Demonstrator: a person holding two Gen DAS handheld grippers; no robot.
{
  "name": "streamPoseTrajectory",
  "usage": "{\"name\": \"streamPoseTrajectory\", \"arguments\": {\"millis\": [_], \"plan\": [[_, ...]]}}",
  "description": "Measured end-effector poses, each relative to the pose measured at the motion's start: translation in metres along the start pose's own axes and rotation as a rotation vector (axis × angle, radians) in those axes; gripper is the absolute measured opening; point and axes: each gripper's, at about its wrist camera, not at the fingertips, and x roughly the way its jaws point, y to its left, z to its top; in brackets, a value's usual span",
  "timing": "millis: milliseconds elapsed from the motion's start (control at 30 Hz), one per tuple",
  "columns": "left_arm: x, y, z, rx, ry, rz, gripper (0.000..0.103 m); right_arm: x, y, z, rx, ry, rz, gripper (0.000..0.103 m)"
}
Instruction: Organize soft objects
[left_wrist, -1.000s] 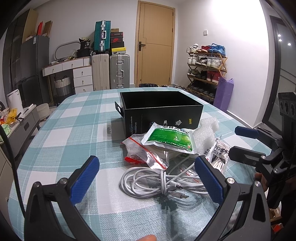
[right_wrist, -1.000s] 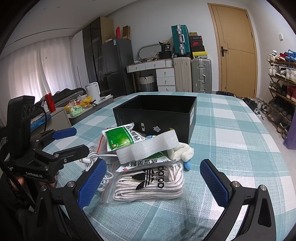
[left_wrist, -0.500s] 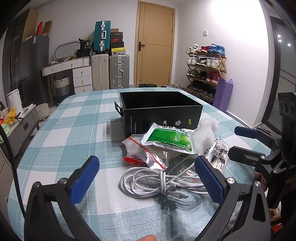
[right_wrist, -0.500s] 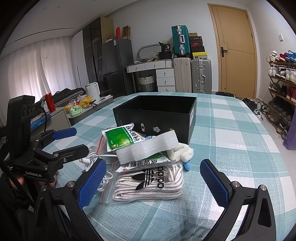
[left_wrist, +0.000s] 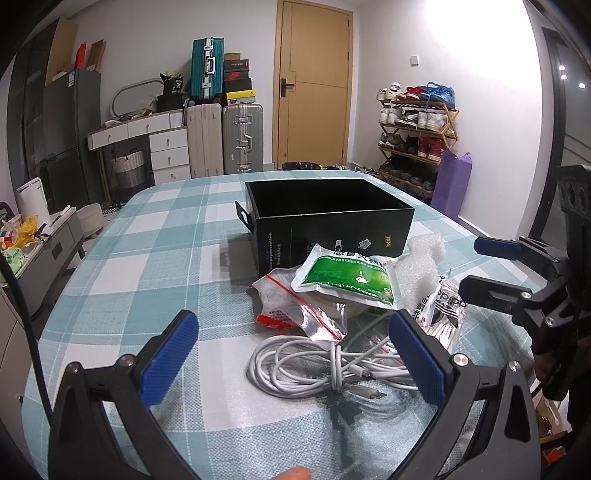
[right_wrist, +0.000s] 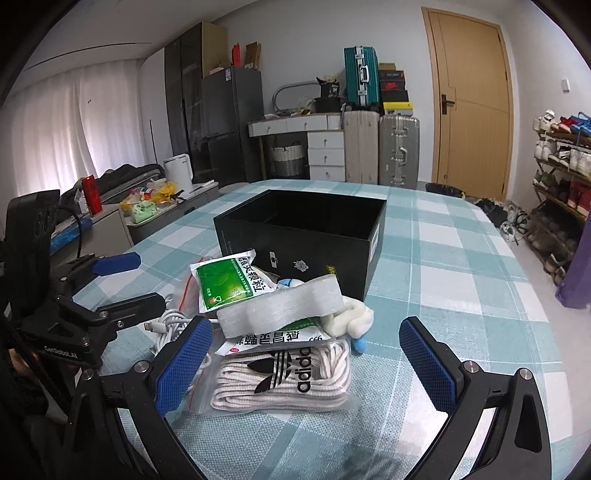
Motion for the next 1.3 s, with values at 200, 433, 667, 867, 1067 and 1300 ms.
{"name": "streamPoseTrajectory", "arguments": {"millis": [200,433,667,867,1067,1300], "plan": [[-0.001,-0.001,0.003,0.024,0.014,-0.009,0.103,0.003,0.0,0.003,-0.032,0.02,-0.001,0.103],[0.004,-0.001,0.0,0.021,0.061,-0.045,0.103,0.007,0.0,0.002,-0.041,0.06,0.034,0.103],[0.011,0.009,0.0,-0.039,0.107,-0.097,0.103,0.017,0.002,0.008,-0.077,0.081,0.013,0.103],[0.013,0.013,-0.002,-0.044,0.126,-0.101,0.103,0.033,0.008,0.017,-0.144,0.125,0.044,0.102],[0.018,0.011,-0.003,-0.041,0.158,-0.128,0.103,0.049,0.01,0.022,-0.175,0.174,0.08,0.087],[0.021,0.009,-0.003,-0.039,0.172,-0.14,0.103,0.053,0.01,0.021,-0.189,0.19,0.137,0.067]]}}
